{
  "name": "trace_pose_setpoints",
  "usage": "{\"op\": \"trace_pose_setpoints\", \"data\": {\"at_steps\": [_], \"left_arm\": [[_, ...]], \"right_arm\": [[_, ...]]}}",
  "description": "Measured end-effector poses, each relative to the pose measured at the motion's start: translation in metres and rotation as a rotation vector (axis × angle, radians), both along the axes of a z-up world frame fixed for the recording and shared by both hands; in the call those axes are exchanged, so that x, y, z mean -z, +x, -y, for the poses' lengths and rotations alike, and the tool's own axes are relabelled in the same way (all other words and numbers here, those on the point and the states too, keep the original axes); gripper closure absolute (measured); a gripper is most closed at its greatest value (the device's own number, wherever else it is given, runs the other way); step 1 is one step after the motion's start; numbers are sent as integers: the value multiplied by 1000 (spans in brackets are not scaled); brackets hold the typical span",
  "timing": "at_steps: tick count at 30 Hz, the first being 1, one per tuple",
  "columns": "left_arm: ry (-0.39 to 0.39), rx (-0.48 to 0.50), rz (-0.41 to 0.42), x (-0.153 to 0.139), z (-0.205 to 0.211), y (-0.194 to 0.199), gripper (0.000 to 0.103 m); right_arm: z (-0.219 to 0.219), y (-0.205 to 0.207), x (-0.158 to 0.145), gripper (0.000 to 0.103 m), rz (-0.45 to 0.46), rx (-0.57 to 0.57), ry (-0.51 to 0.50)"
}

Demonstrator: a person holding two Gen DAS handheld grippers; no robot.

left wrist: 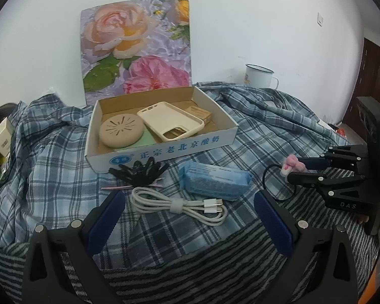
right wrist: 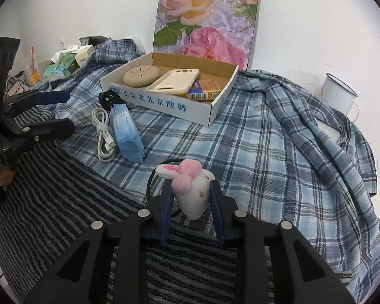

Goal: Organize soft objects
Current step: 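Grasp the white bunny plush with the right tool, then grasp the blue wipes pack with the left tool while the right tool holds the bunny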

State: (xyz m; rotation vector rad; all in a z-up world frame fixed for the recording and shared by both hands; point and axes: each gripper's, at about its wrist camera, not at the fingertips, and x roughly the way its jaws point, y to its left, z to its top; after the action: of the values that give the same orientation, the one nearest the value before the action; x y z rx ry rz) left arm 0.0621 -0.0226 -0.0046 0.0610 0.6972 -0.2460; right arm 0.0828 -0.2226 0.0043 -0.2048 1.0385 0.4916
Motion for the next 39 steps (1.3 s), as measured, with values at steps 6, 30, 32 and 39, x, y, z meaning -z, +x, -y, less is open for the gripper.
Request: {"op": "trace_pose_setpoints", "data": {"at_steps": [6, 30, 32, 39], "left_arm": [[-11, 68, -15, -8, 12, 11, 0], [20, 175, -174, 32, 33, 72, 0], [14, 173, -180, 37, 33, 74, 2], [9, 160, -186, 42, 30, 75, 26]], "right_arm": [[3, -3, -6, 75, 28, 8, 26], [7, -5, -8, 75, 20, -1, 89], [8, -5, -8, 76, 17, 0, 91], [8, -4, -7, 76, 18, 2, 91]]}}
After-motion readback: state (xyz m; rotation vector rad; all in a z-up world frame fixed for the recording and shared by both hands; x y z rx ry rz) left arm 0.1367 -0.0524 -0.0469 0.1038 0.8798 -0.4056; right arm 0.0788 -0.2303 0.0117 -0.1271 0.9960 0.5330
